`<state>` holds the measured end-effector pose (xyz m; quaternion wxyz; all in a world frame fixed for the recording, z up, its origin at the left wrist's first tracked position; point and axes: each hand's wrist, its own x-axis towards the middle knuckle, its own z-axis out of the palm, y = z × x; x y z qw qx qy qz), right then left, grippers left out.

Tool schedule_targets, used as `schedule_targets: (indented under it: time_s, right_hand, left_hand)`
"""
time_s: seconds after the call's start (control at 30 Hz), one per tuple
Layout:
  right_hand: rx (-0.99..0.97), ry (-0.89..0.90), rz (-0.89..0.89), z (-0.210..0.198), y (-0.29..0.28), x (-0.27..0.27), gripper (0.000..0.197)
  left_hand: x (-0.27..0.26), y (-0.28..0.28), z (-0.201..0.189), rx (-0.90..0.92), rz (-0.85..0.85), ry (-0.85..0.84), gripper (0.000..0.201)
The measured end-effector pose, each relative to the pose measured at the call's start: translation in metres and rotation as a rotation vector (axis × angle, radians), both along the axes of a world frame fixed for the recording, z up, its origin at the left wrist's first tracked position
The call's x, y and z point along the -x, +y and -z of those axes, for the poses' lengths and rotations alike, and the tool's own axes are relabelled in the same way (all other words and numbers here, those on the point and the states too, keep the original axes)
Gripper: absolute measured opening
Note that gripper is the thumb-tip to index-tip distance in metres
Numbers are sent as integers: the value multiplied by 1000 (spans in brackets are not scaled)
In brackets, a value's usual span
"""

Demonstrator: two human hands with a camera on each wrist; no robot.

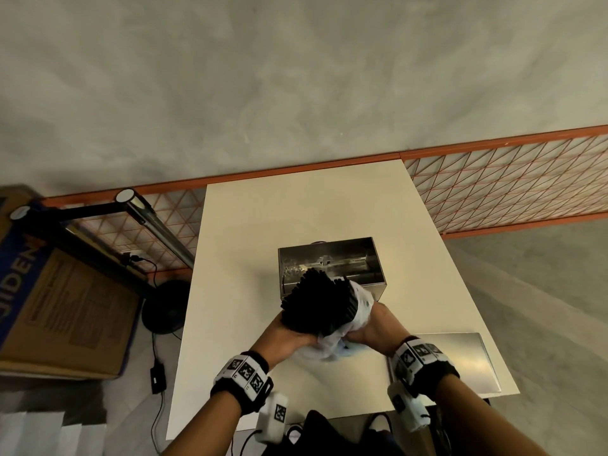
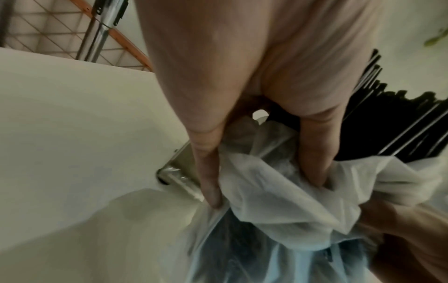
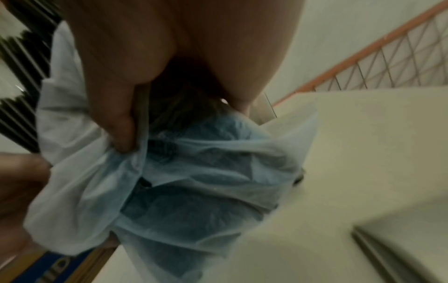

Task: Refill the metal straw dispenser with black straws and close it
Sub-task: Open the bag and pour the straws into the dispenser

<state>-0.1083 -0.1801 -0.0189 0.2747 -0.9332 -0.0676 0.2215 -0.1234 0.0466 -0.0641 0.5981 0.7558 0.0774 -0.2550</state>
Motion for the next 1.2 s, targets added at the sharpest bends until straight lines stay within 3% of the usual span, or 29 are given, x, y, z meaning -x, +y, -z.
schedule_targets:
  time_s: [0.07,0.23,0.43,0.57,0.73,0.93,1.0,1.07,1.13,1.2]
  right_hand:
    - [-22,-60,29,-24,-8,-5,61]
    - [-51,-266,58,-84,-30,-28,72]
    - [197,-366,-72,-123,-43,-57,51]
    - [317,-457,-163,-133,-41,-69,43]
    - [449,-513,-257,-134,-31,-91,30]
    - [569,-418,-360,-94,-9,-106,29]
    - [594,-409,-383,-87,-2,-110,31]
    - [606,-403,-397,-84,4,-113,34]
    - [612,-387,-404,-80,7,-116,38]
    - [621,-368,-418,-78,10,-118,48]
  left_hand:
    - [-8,-8,-15,56,-22,-17,52]
    - [-31,-36,-42,158,-135,-144,64]
    - [-62,-50,-63,244,-233,-255,90]
    - [-76,-49,-68,258,-248,-272,79]
    - [-96,-49,-57,220,-231,-198,69]
    - [-99,-34,-32,15,-82,-146,83]
    - [-96,-31,-27,112,-154,-115,82]
    - [-94,-29,-27,299,-339,-34,78]
    - [-93,-27,-32,450,-515,35,58]
    - [-91,-27,-34,486,-560,16,43]
